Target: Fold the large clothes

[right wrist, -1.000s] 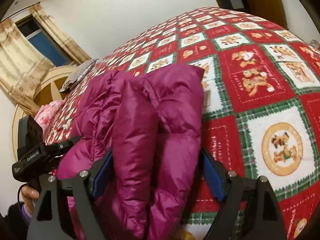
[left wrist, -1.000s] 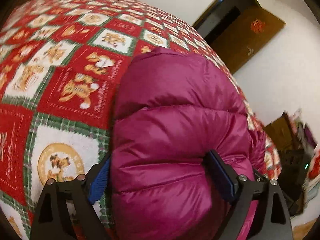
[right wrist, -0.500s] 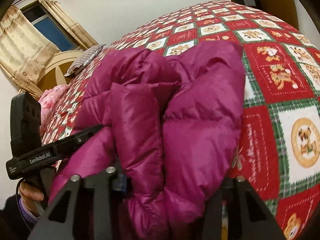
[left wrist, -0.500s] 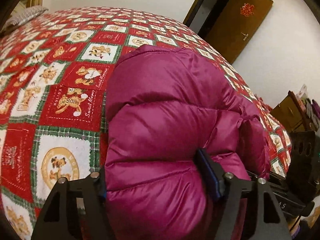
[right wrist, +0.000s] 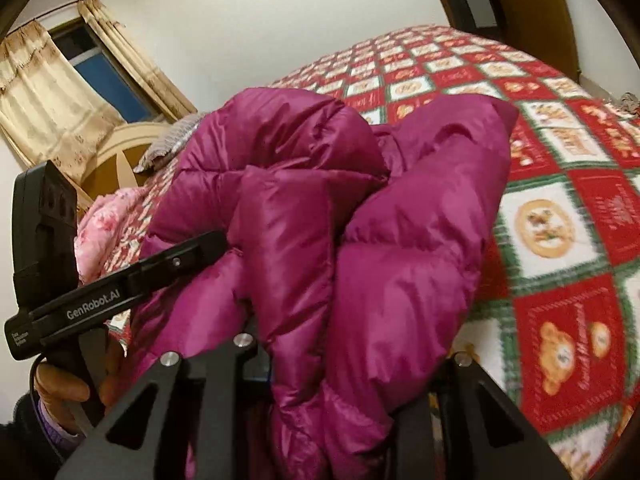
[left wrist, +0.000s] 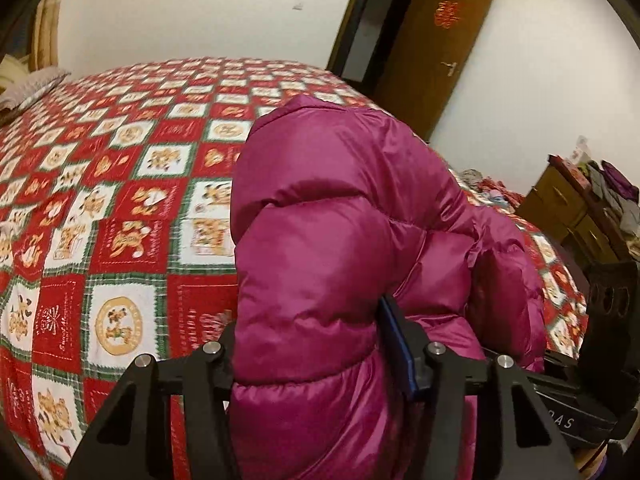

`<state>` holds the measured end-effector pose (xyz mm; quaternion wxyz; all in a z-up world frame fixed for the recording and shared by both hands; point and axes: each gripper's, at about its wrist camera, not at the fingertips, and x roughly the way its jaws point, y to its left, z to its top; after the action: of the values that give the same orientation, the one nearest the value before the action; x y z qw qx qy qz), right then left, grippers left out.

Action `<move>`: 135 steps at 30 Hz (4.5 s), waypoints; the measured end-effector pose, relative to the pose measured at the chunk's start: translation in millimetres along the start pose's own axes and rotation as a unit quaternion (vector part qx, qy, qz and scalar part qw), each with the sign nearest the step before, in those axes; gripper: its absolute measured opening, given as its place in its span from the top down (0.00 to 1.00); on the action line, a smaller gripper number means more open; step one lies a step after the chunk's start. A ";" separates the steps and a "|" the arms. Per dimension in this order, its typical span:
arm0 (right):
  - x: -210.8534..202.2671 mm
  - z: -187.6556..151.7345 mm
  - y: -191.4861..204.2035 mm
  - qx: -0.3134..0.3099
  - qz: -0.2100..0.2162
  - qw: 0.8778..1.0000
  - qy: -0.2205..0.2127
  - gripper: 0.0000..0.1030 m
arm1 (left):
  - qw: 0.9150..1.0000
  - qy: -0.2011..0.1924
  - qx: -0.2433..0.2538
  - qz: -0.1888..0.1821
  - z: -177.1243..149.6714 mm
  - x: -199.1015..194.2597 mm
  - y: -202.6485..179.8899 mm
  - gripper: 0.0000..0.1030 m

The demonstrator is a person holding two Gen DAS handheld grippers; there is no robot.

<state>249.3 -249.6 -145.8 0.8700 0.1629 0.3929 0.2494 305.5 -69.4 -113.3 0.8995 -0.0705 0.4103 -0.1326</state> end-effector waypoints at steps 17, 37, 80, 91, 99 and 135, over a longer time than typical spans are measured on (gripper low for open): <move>-68.0 -45.2 -23.9 0.027 -0.049 0.998 -0.034 0.71 | 0.998 0.024 0.052 -0.035 -35.1 -13.9 -69.4 0.45; -91.0 11.0 -79.7 -0.017 -0.131 0.989 -0.064 0.71 | 0.998 0.019 0.055 -0.037 14.0 43.1 -129.7 0.45; -79.8 40.7 -133.0 0.015 -0.194 0.978 -0.068 0.36 | 0.996 0.032 0.009 0.080 28.0 145.7 -91.4 0.14; -69.2 72.3 -87.5 0.006 -0.225 0.971 -0.074 0.69 | 0.988 0.009 0.063 0.137 24.4 140.9 -105.2 0.13; -23.8 58.2 -119.3 0.039 -0.299 0.953 -0.039 0.77 | 0.988 0.018 0.062 0.138 27.1 143.3 -106.7 0.13; -16.0 43.0 -137.7 0.061 -0.281 0.953 -0.099 0.78 | 0.972 0.035 0.142 0.184 66.8 190.3 -112.2 0.08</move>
<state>315.2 -375.7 -174.8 0.9278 0.1221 0.3493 -0.0467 455.3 -231.7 -180.2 0.8945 0.1388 0.4243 -0.0241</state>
